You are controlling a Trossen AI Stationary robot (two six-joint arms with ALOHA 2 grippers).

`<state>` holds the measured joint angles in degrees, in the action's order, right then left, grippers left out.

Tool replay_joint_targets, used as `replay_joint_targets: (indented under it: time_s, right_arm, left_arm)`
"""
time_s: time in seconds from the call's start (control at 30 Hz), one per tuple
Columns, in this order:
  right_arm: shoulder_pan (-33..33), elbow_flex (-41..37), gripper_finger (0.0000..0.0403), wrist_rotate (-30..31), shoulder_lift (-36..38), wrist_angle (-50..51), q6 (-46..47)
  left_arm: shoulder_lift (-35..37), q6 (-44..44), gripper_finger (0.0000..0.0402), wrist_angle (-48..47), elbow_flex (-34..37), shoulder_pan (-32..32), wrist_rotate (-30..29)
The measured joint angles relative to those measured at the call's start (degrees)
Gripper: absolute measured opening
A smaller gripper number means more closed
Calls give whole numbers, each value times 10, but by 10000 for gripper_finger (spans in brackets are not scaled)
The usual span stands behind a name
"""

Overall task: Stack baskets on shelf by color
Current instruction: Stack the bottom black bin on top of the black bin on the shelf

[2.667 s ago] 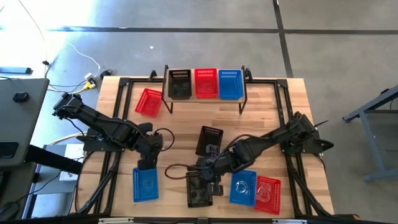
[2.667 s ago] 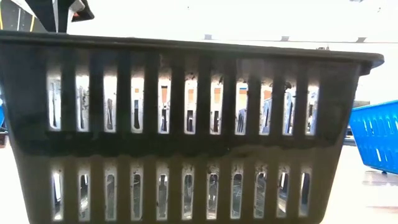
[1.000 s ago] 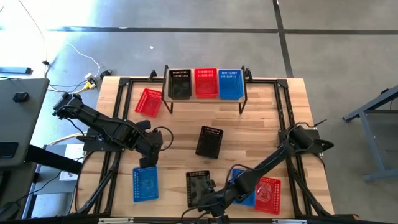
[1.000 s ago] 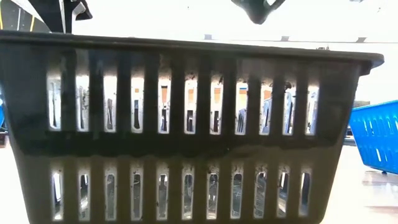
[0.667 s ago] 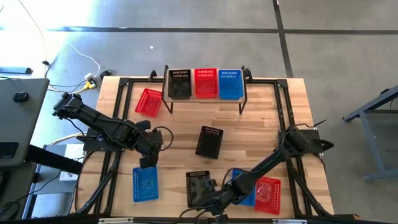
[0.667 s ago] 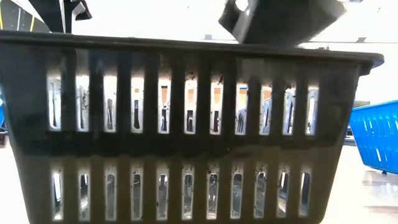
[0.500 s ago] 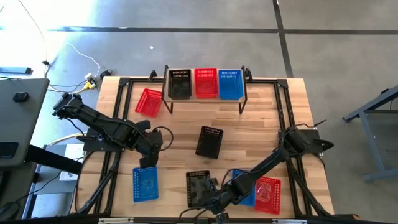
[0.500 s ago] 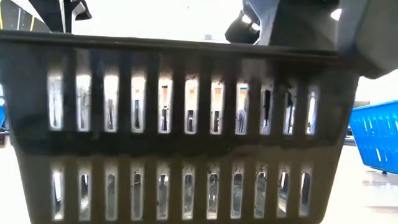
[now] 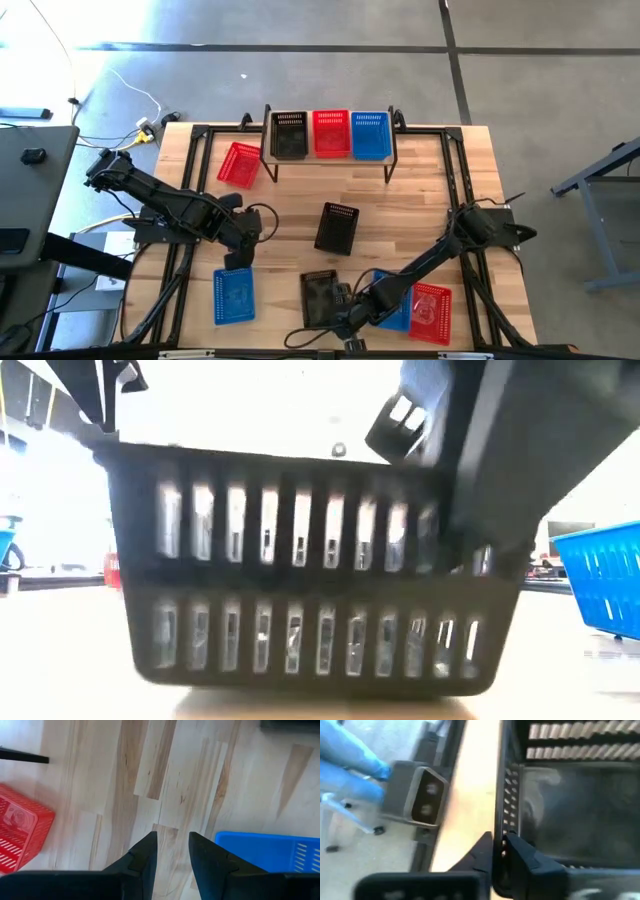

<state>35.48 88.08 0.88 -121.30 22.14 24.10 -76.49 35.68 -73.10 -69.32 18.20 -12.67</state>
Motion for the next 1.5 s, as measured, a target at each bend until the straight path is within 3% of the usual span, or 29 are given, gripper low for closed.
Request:
replay_joint_targets:
  time_s: [0.47, 0.77, 1.13, 1.5]
  right_arm:
    - [-16, 116, 2, 2, 0, 123, -32]
    - [-41, 223, 1, 49, 0, 243, -73]
    - [-76, 302, 0, 91, 0, 352, -97]
    - [-135, 384, 0, 168, 0, 456, -183]
  left_arm:
    - [0, -3, 101, 0, 0, 0, 0]
    - [3, 11, 101, -9, 0, 0, -4]
    - [55, 28, 101, -13, -4, -5, -21]
    - [120, 78, 101, -43, -4, -7, -105]
